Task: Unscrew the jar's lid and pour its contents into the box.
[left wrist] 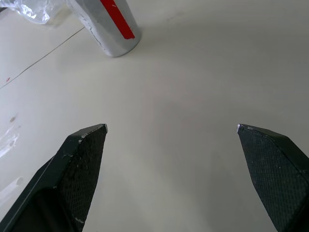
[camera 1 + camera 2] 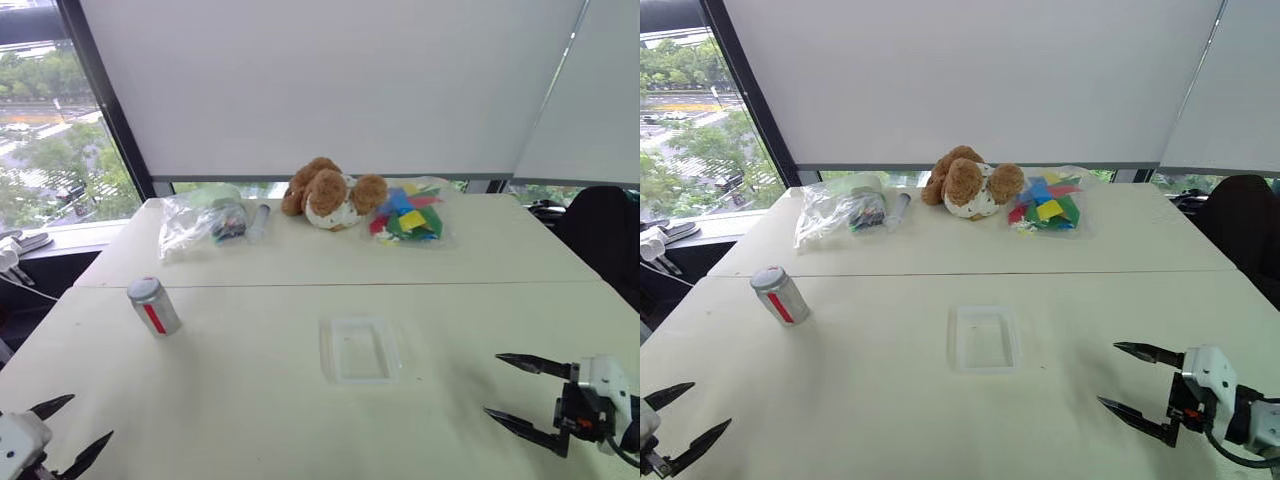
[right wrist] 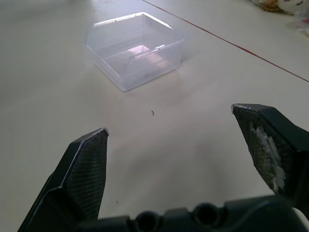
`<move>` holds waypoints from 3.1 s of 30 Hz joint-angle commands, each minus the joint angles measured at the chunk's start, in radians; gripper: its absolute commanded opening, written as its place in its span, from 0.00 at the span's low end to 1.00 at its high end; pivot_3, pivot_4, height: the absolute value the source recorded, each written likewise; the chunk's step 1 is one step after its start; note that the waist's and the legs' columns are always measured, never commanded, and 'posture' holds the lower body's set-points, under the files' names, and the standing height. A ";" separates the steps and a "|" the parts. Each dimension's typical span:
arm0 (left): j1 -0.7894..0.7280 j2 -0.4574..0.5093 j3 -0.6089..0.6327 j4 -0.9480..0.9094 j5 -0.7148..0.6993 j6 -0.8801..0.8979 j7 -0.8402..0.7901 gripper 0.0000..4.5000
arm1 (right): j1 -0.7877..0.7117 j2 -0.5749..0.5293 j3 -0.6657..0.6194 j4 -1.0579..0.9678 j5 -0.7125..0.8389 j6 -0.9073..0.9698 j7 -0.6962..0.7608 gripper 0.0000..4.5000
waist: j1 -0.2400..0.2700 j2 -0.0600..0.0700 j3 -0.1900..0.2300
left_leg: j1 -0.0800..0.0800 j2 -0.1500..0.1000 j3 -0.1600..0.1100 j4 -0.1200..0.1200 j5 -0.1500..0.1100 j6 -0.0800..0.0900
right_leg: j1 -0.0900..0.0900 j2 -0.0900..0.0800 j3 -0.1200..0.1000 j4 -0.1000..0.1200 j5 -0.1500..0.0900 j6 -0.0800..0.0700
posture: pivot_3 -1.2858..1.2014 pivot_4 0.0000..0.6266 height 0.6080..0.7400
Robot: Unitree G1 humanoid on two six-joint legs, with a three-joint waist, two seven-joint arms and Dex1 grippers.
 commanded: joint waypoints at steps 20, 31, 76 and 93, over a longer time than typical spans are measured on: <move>-0.041 -0.545 -0.017 -0.413 -0.190 0.253 0.577 0.99 | -0.438 0.272 0.305 -0.315 0.147 0.211 -0.165 1.00 | 0.015 -0.008 -0.003 | 0.000 0.000 0.000 0.004 0.000 0.000 | 0.001 0.004 0.001 0.000 0.003 0.001 | 0.52 0.24 1.00; -0.319 -0.453 -0.166 -0.451 -0.024 0.532 0.811 0.99 | -0.422 0.242 0.272 -0.212 0.103 0.140 -0.080 1.00 | 0.027 -0.008 -0.003 | 0.001 0.001 0.000 0.004 0.002 0.000 | 0.001 0.008 0.000 0.003 0.006 0.000 | 0.52 0.24 1.00; -0.756 -0.386 -0.290 -0.178 0.249 0.604 0.934 0.99 | -0.390 0.260 0.256 -0.193 0.052 0.058 -0.143 1.00 | 0.026 -0.007 -0.003 | 0.001 0.000 0.000 0.004 0.004 -0.004 | -0.002 0.009 0.001 0.005 0.011 0.006 | 0.52 0.24 1.00; -0.822 -0.339 -0.247 0.116 0.234 0.467 0.911 0.99 | -0.389 0.260 0.271 -0.230 0.041 0.083 -0.198 1.00 | 0.026 -0.007 -0.003 | 0.001 0.000 0.000 0.004 0.004 -0.004 | -0.002 0.009 0.001 0.005 0.011 0.006 | 0.52 0.24 1.00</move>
